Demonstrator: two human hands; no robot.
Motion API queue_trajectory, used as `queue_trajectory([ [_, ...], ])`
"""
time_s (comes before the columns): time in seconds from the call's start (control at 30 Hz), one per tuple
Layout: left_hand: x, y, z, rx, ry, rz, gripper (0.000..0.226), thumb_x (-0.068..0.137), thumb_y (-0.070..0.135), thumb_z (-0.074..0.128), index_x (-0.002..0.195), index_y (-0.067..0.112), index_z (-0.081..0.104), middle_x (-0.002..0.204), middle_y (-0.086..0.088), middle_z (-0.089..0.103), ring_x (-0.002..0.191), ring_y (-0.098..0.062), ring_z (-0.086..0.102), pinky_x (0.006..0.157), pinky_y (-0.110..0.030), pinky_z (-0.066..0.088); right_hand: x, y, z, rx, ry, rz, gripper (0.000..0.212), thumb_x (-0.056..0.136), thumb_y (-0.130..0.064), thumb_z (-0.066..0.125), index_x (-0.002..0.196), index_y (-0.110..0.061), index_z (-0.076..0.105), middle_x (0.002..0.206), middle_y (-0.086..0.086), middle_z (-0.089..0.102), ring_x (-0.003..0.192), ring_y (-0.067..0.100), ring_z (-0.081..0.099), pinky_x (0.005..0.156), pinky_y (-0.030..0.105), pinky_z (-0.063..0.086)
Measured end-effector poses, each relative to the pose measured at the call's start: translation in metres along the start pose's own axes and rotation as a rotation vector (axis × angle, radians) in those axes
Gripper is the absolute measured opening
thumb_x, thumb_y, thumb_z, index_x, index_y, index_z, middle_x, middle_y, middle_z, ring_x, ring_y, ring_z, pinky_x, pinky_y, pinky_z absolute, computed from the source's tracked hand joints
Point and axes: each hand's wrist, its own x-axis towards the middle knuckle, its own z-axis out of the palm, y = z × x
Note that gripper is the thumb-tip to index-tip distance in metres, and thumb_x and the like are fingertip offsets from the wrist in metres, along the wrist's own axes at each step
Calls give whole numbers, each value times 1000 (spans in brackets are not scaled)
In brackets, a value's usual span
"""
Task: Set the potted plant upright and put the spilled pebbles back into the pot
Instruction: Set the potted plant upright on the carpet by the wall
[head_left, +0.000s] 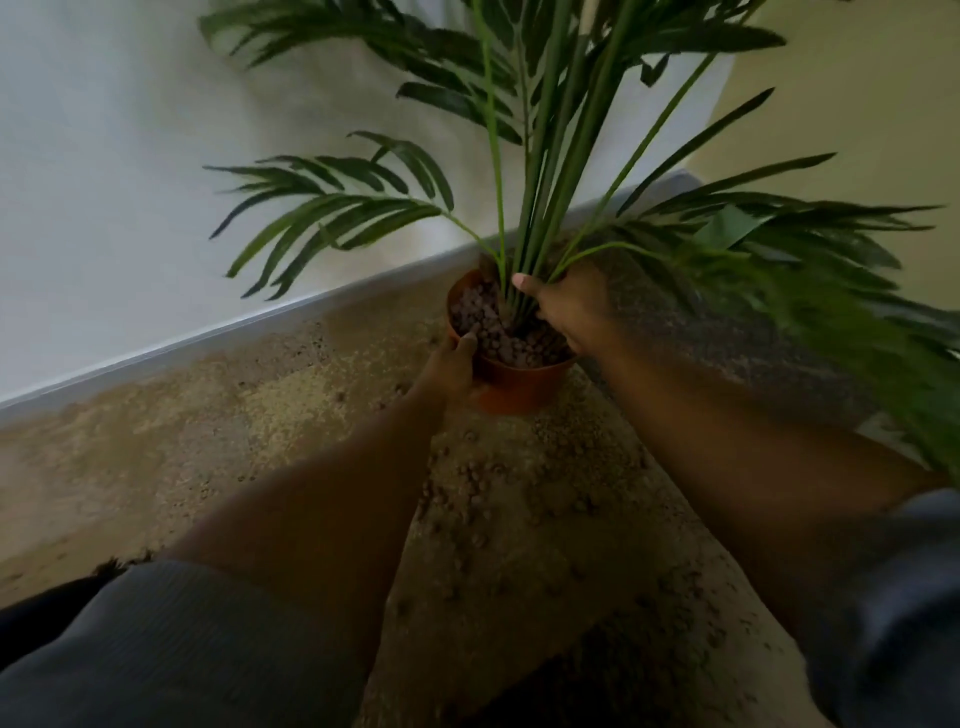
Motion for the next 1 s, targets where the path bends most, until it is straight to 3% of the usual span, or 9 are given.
queue_trajectory([
  [0.13,-5,-7,-7,0,29,-23,44,104,33,35,147,21,36,144,-9,48,123,-30,53,81,-38,53,-12,3,7,-77,-1,-54,38,78,-38,78,103,-10,74,96,7,73,97,30,70,85,44,57],
  [0.3,-10,-6,-4,-63,60,-74,45,104,29,36,148,19,34,147,-11,44,126,-35,51,88,-43,52,-16,7,13,-44,-55,-23,41,83,-37,74,105,-3,71,105,23,71,95,36,69,84,53,56],
  [0.4,-15,-2,-3,-81,59,-93,46,104,29,37,149,20,33,148,-10,42,126,-33,52,88,-42,53,-18,7,13,-32,-37,-2,37,82,-37,75,105,-8,73,99,13,73,94,31,69,82,46,58],
  [0.5,-18,-3,-6,-55,47,-105,47,103,33,40,148,20,36,148,-9,44,127,-32,52,86,-40,55,-21,8,15,-47,29,6,31,79,-41,77,94,-14,74,76,-3,66,84,24,70,64,30,54],
  [0.6,-19,-8,-13,32,56,-40,46,100,35,47,142,15,46,139,-12,54,121,-33,58,78,-40,57,-27,10,23,-42,92,43,39,79,-41,77,108,-14,71,92,0,68,94,25,69,69,30,55],
  [0.7,-19,-14,-21,179,87,71,44,98,38,50,130,10,59,128,-17,62,114,-33,62,95,-47,52,-39,7,31,-26,212,73,50,82,-37,74,120,-9,59,117,10,62,105,30,64,89,45,56],
  [0.83,-23,-19,-35,329,118,9,50,95,45,53,124,6,63,124,-21,64,114,-37,62,99,-45,50,-64,9,39,-133,274,56,41,87,-37,66,110,-4,58,116,11,62,104,31,63,86,43,57],
  [0.9,-24,-17,-38,377,144,-18,46,94,40,56,118,2,65,121,-24,65,113,-39,62,99,-51,49,-81,14,46,-138,213,35,34,91,-35,62,109,-9,50,118,14,55,101,30,60,82,39,55],
  [1.0,-35,-10,-40,447,190,-4,32,94,23,60,110,-2,69,117,-24,67,106,-33,65,92,-42,51,-105,16,59,-129,122,-74,26,91,-32,62,98,-15,43,103,6,49,84,22,53,71,35,46],
])
